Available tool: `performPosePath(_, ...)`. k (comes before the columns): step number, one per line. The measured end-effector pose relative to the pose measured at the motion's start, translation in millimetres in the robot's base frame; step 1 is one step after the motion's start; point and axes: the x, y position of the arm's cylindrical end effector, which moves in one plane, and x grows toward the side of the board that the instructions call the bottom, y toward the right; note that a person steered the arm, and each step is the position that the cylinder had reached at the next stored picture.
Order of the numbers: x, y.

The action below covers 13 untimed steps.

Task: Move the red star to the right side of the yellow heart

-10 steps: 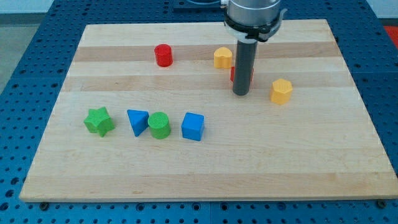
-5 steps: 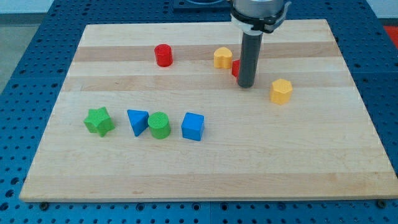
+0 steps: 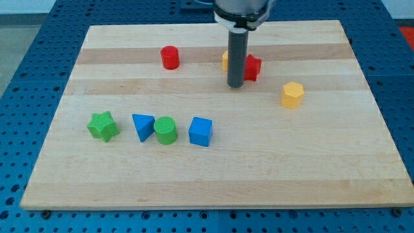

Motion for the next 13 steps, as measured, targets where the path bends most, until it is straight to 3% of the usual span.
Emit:
performPosePath(1, -3, 20)
performPosePath(3, -12, -14)
performPosePath(5, -13, 14)
performPosePath(8, -20, -6)
performPosePath(12, -19, 11)
performPosePath(13, -17, -21)
